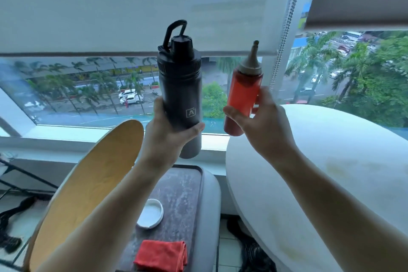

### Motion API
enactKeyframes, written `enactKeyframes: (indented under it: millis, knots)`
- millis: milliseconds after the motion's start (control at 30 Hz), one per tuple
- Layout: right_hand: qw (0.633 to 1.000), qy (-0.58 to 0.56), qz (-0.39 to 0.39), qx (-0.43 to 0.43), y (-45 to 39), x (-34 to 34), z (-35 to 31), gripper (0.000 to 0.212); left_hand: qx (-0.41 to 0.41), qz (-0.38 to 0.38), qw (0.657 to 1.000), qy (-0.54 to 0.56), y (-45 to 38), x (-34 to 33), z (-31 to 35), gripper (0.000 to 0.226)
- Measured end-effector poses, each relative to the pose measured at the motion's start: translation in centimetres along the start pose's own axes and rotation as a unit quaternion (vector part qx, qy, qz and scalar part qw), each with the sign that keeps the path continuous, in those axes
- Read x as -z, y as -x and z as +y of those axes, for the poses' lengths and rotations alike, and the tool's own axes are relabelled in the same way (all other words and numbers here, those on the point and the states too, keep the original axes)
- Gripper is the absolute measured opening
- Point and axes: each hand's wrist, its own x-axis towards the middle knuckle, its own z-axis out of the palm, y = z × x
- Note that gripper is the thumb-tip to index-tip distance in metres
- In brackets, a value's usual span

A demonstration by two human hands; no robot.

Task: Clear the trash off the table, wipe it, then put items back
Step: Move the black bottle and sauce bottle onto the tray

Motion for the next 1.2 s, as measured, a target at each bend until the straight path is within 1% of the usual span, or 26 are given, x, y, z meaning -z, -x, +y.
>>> enactKeyframes:
  millis: [267,367,500,600,767,967,1133,1200]
  knots:
    - [0.999,-0.019,-0.038,-0.016,3.1,-7.1,-3.5,0.05,0.022,0.003,1.0,-0.014,-0.1,5.5,-5.7,0.066]
    - [0.998,-0.019,-0.048,-0.026,4.2,-9.6,-3.7,0.049,0.037,-0.009,0.999,-0.009,-0.2,6.7,-7.8,0.065]
    - [0.997,-0.013,-0.071,-0.039,5.6,-12.7,-2.8,0.051,0.063,-0.019,0.998,0.003,0.1,7.5,-11.3,0.07]
    - [0.994,-0.009,-0.095,-0.054,6.4,-15.0,-1.7,0.052,0.087,-0.03,0.996,0.005,0.1,7.6,-14.1,0.073]
    - [0.986,-0.039,-0.143,-0.074,7.6,-18.9,0.8,0.052,0.113,-0.045,0.993,0.003,-0.4,6.6,-19.1,0.072]
    - [0.978,-0.029,-0.17,-0.12,8.0,-23.5,4.7,0.048,0.137,-0.056,0.989,0.002,-1.5,4.0,-25.1,0.071]
    - [0.969,-0.043,-0.184,-0.16,8.0,-26.8,7.6,0.05,0.155,-0.059,0.986,0.02,-2.4,2.3,-28.8,0.08]
    - [0.966,-0.043,-0.191,-0.171,8.3,-28.3,8.9,0.05,0.168,-0.058,0.984,0.028,-2.6,1.8,-30.7,0.08]
